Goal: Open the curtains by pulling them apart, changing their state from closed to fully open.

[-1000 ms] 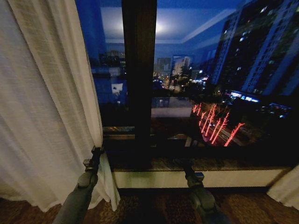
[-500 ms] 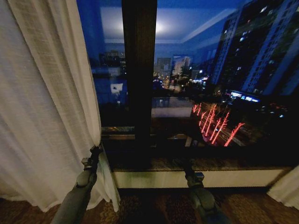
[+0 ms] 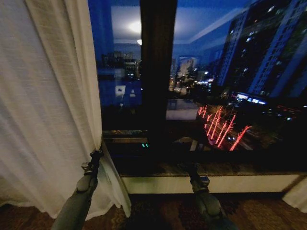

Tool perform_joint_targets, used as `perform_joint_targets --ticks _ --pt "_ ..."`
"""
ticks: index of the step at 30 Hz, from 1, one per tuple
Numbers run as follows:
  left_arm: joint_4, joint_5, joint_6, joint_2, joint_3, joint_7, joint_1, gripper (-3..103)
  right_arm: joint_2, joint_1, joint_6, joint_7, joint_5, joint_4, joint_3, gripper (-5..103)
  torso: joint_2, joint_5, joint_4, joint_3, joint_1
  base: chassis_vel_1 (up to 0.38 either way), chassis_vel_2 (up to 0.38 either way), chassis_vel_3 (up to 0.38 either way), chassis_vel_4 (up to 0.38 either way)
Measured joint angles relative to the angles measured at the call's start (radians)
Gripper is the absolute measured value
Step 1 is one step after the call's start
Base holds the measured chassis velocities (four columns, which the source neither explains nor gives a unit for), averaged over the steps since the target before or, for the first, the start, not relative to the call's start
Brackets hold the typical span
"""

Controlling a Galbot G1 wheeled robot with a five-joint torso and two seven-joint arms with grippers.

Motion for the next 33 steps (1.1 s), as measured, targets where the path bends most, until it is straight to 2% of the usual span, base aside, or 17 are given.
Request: perform_joint_targets --ticks 33 --pt "-0.005 -0.014 -0.020 0.014 -0.011 -0.001 0.016 0 0.000 0.000 0.000 0.000 0.000 0.000 0.000 100 0.000 0.0003 -0.0001 0.000 0.000 0.351 0.356 -0.351 -0.347"
